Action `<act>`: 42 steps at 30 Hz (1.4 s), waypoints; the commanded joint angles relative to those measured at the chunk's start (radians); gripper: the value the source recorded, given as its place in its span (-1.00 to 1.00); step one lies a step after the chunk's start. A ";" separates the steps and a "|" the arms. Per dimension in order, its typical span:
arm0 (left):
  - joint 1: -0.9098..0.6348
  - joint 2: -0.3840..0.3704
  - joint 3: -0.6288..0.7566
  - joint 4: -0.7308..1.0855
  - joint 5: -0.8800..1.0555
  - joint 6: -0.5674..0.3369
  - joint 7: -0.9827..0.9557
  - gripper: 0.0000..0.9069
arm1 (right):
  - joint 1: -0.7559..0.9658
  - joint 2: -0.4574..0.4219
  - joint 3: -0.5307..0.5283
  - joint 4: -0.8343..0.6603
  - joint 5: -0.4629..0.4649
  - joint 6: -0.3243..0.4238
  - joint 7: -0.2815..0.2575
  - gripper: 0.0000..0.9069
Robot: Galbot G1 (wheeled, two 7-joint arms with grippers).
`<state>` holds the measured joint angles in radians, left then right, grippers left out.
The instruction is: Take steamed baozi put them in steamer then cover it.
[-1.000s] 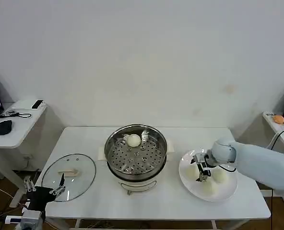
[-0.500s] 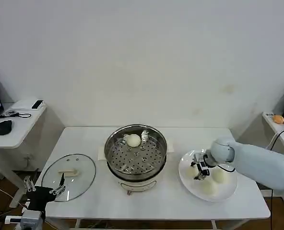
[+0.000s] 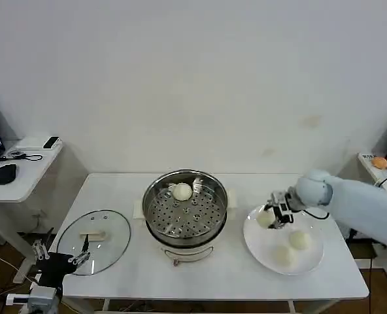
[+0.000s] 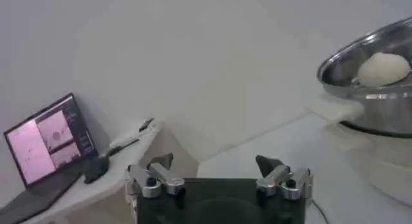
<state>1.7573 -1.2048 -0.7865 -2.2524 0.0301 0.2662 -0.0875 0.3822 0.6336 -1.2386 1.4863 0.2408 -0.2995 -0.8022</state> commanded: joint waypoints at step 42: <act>-0.014 -0.016 -0.025 -0.023 -0.017 -0.001 0.000 1.00 | 0.090 0.752 -0.080 -0.180 0.463 -0.396 0.252 0.51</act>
<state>1.7436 -1.2212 -0.8115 -2.2770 0.0142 0.2657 -0.0879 0.5251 1.3066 -1.3200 1.3941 0.7122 -0.6595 -0.5650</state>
